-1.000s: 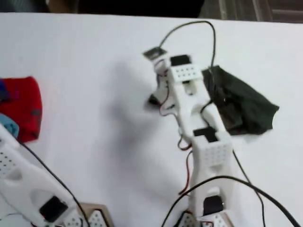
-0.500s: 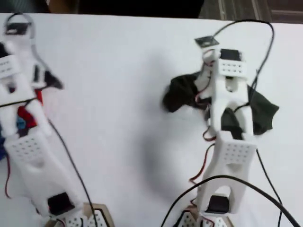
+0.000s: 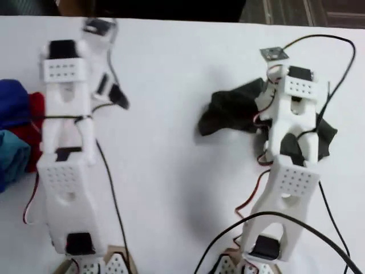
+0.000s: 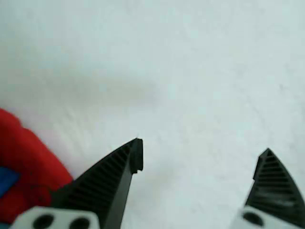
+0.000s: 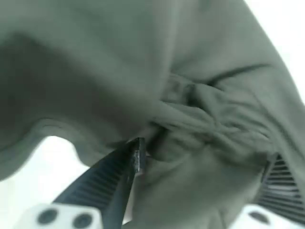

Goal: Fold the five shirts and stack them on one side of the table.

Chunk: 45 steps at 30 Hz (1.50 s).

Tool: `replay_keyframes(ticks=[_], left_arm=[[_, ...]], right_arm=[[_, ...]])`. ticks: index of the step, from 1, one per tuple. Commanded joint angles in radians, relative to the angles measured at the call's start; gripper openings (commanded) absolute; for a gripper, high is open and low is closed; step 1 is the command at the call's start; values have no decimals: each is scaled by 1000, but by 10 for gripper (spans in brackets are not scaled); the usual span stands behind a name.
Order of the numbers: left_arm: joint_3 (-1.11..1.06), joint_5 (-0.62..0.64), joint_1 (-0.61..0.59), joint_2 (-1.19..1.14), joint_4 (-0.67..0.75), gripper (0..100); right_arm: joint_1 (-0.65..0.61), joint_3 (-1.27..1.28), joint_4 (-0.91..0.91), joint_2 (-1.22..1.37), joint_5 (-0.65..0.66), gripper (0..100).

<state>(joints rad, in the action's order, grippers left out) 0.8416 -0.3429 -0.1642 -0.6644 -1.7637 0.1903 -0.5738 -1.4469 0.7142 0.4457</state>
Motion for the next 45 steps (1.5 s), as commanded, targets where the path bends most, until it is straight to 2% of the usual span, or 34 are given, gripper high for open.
replay_keyframes(ticks=[1, 7, 9, 11, 14, 16, 18, 26, 32, 38, 45], left_arm=[[-68, -60, 87, 72, 9, 381], [-125, -80, 164, 72, 35, 381], [-125, -78, 169, 72, 35, 381], [-125, -80, 169, 72, 35, 381], [-127, -81, 161, 72, 29, 381], [-127, -81, 160, 72, 26, 381], [-127, -81, 160, 72, 21, 381], [-127, -81, 160, 71, 21, 381], [-127, -78, 144, 71, 20, 381], [-127, -75, 43, 71, 20, 381], [-127, -75, -84, 72, 18, 381]], right_arm=[[62, -78, 12, -7, 0, 386], [113, -104, 12, 2, 8, 385], [113, -91, 10, 19, 8, 351], [108, -84, 13, 38, 3, 246], [99, -92, 22, 56, -2, 1], [91, -92, 22, 58, -26, 52], [87, -103, 18, 48, -44, 13], [21, -209, -134, -113, -43, 20], [-85, -264, -240, -328, -41, 20], [-223, -232, -257, -579, -41, 20], [-377, -58, -251, -823, -41, 20]])
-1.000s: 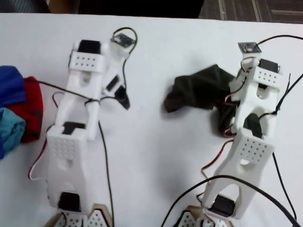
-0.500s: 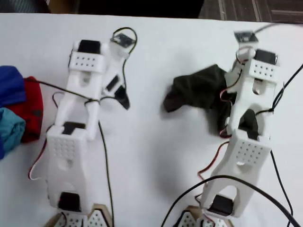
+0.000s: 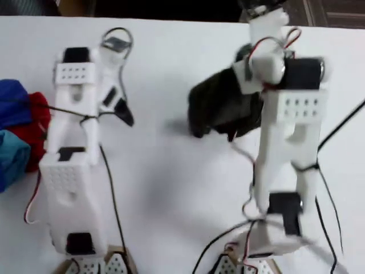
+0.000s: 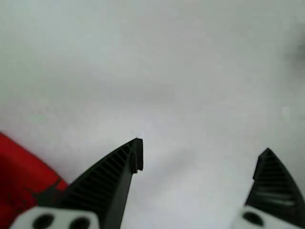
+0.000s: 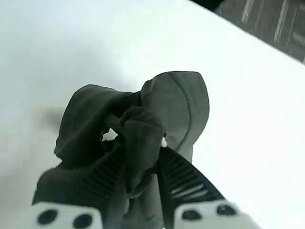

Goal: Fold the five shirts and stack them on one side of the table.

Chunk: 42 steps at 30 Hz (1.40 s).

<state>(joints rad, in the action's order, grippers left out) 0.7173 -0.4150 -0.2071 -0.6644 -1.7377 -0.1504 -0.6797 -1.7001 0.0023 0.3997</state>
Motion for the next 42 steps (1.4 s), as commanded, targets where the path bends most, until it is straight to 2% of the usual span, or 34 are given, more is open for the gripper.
replay_keyframes(ticks=[1, 4, 9, 11, 13, 19, 22, 26, 29, 35, 42], left_arm=[[-2, -3, -52, 72, -8, 381], [-1, -3, -75, 74, -21, 381], [-1, -3, -87, 74, -35, 381], [-1, -3, -87, 77, -35, 381], [2, -3, -87, 81, -35, 381], [18, 2, -101, 84, -35, 381], [44, 77, -137, 84, -35, 381], [88, 137, -201, 84, -43, 381], [105, 138, -241, 84, -43, 381], [105, 132, -272, 84, -40, 381], [105, 132, -278, 83, -37, 381]], right_arm=[[-35, 78, 2, -111, 5, 21], [-1, 203, 48, -101, 5, 21], [131, 430, 262, -18, 14, 24], [170, 491, 317, 48, 91, 33], [202, 508, 328, 122, 160, 91], [266, 423, 320, 208, 166, 388], [217, 379, 213, 179, 158, 461], [45, 373, 48, 124, 152, 461], [-101, 391, 5, 87, 146, 461], [-298, 606, 33, 76, 147, 461], [-325, 859, 271, 108, 146, 461]])
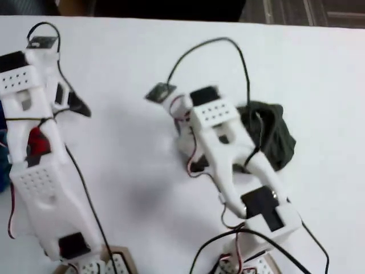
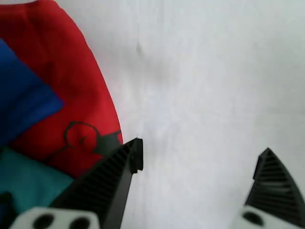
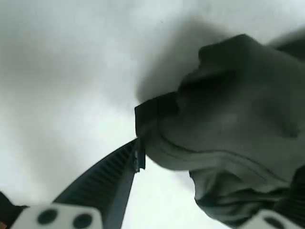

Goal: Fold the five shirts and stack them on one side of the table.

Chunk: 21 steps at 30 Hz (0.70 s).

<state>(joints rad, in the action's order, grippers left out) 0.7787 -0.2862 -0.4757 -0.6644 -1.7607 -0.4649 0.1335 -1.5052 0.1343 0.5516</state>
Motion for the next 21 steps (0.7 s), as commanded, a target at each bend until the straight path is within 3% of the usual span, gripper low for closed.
replay_keyframes(ticks=[1, 5, 7, 10, 12, 21], left_arm=[[44, 3, -9, 83, -14, 381], [44, 3, -9, 83, -15, 381], [41, 3, -9, 83, -15, 381], [36, 3, -9, 75, -15, 381], [33, 3, -9, 72, -15, 381], [33, 3, -5, 72, -17, 381]], right_arm=[[-8, 60, 93, -4, -6, 461], [28, 38, 150, 117, -11, 409], [65, -14, 174, 159, -57, 276], [116, -132, 176, 168, -163, 0], [130, -230, 131, 162, -190, 50], [-2, -724, -174, 30, -190, 20]])
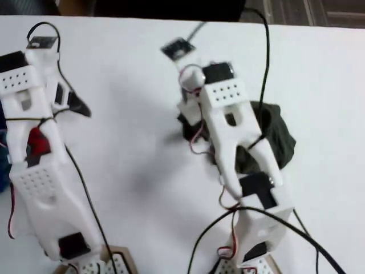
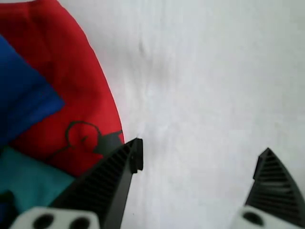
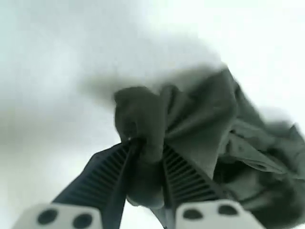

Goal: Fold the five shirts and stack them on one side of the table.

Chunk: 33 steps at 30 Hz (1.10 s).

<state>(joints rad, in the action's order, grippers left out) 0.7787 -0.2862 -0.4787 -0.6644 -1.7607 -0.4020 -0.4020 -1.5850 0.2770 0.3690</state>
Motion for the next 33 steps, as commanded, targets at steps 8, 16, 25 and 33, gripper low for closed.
replay_keyframes(ticks=[8, 16, 25, 33], left_arm=[[33, 3, 0, 72, -17, 381], [33, 3, 0, 71, -17, 381], [33, 3, 2, 71, -18, 381], [1, 3, 3, 72, -20, 381]], right_arm=[[-232, -282, -124, -326, -17, 20], [-292, -292, -117, -490, -17, 21], [-174, -196, -94, -427, -9, 23], [157, -41, 213, -12, 54, 194]])
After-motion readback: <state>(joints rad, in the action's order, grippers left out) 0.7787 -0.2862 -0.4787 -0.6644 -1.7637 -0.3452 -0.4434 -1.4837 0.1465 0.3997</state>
